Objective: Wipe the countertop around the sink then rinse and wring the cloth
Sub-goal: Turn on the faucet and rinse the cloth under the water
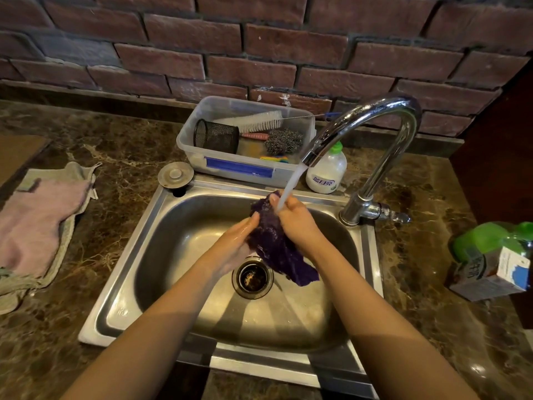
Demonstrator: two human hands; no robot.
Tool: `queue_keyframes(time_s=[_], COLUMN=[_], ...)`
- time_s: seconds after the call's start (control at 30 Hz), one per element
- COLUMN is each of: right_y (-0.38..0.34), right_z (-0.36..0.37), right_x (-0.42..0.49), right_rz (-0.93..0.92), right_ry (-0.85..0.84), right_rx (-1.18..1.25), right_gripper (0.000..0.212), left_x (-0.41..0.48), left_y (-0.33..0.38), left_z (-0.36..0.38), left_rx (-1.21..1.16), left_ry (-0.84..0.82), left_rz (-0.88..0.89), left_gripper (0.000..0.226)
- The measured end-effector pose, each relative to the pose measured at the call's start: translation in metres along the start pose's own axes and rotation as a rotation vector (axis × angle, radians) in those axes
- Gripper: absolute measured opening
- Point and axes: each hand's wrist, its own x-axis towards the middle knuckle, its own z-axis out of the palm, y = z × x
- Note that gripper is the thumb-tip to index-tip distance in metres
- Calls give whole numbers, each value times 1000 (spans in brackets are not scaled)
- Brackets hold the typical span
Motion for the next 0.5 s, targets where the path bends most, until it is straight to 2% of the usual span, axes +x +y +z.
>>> queue_keyframes(time_s=[0.1,0.2,0.27,0.37,0.5], right_y=[5,16,20,14,23], right_z=[-6,15,33,33,18], right_x=[-1,-16,-17,0,11], right_rz=[-107,-201,-253,-106,-80], right_ry=[146,145,198,351,284], right_rx=[-274,-421,-511,-449,-456], right_gripper=[21,25,30,37,21], left_x=[6,15,18,19,17], left_y=[0,3,4,0,0], left_z=[14,29,36,46,46], left_rx=[24,18,-50,-26,179], left_ry=[170,334,361,409,456], left_rz=[101,115,89,56,106], left_gripper=[35,33,38,33,35])
